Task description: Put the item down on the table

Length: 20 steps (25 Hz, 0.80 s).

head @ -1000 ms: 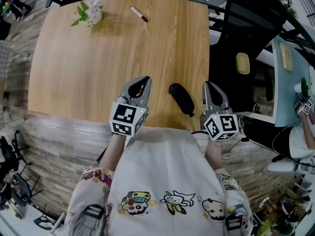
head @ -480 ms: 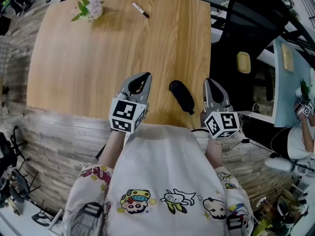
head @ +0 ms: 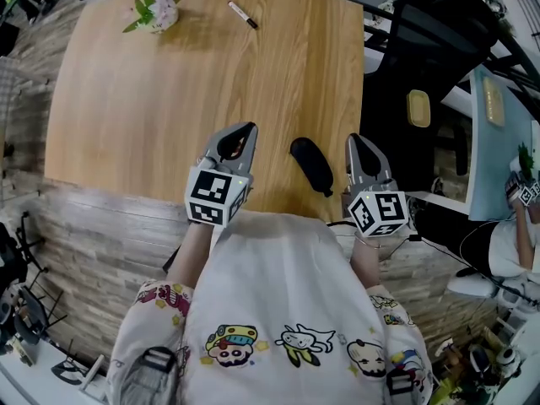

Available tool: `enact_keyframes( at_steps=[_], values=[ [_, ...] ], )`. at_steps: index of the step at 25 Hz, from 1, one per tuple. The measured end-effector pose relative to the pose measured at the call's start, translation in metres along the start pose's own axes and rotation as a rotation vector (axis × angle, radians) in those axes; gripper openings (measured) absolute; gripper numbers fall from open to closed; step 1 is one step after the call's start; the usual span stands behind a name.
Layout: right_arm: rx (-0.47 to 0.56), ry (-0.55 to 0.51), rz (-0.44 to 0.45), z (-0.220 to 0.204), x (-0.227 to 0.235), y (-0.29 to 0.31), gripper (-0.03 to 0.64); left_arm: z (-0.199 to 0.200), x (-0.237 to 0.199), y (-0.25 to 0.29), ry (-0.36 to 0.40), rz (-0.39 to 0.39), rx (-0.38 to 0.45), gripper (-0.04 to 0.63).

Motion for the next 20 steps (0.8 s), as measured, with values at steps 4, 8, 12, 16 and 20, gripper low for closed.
enact_keyframes(
  at_steps=[4, 8, 12, 16, 20],
  values=[
    [0.007, 0.007, 0.003, 0.0001, 0.0013, 0.0009, 0.008, -0.001, -0.0016, 0.0003, 0.001, 0.005, -0.002, 0.002],
    [0.011, 0.01, -0.013, 0.0019, 0.006, -0.0021, 0.008, -0.0005, -0.0021, -0.0002, -0.001, 0.005, -0.002, 0.002],
    [0.012, 0.012, -0.016, 0.002, 0.0076, -0.004, 0.009, -0.0011, -0.0025, -0.0004, -0.002, 0.001, -0.003, 0.002],
    [0.009, 0.009, -0.008, 0.0014, 0.0064, -0.0036, 0.009, -0.003, -0.0006, -0.0008, -0.001, -0.004, -0.007, 0.002],
    [0.005, 0.002, 0.004, 0.0011, 0.0052, -0.0035, 0.009, -0.0032, 0.0018, -0.0017, -0.002, -0.004, -0.007, 0.002]
  ],
)
Point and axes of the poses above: the fingertips, and each gripper's own axes: y forward along the fingers, x to its right, z out of its top, the point moved 9 cm from there along -y, backward along the fingers, and after that the axes turned 4 degrees about x, right-handed, at the moved point
